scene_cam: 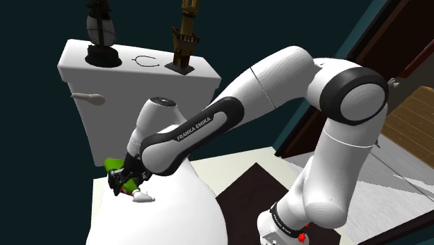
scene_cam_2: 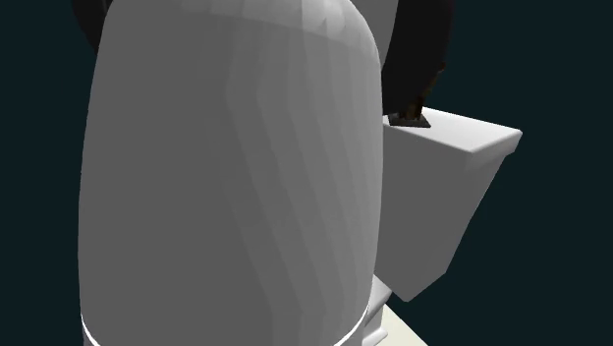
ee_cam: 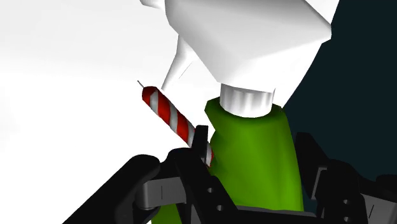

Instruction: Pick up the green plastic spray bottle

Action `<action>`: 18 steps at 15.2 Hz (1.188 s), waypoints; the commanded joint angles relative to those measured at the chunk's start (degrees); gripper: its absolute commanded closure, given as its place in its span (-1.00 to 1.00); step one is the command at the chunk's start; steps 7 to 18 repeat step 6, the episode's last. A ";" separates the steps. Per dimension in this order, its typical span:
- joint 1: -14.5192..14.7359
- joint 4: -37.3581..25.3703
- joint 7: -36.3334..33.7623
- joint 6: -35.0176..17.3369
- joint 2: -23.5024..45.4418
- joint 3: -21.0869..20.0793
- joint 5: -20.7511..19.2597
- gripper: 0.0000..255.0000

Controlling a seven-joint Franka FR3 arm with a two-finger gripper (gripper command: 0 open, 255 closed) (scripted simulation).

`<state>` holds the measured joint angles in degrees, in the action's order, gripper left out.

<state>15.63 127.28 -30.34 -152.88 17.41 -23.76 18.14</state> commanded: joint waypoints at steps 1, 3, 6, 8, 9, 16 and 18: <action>-0.41 0.03 0.07 1.47 -1.48 -0.14 0.30 1.00; -0.57 -0.14 -0.15 2.86 -2.76 -0.24 0.45 1.00; -0.66 -0.25 -0.28 3.67 -3.48 -0.29 0.54 1.00; -0.66 -0.25 -0.28 3.67 -3.48 -0.29 0.54 1.00; -0.66 -0.25 -0.28 3.67 -3.48 -0.29 0.54 1.00; -0.66 -0.25 -0.28 3.67 -3.48 -0.29 0.54 1.00; -0.66 -0.25 -0.28 3.67 -3.48 -0.29 0.54 1.00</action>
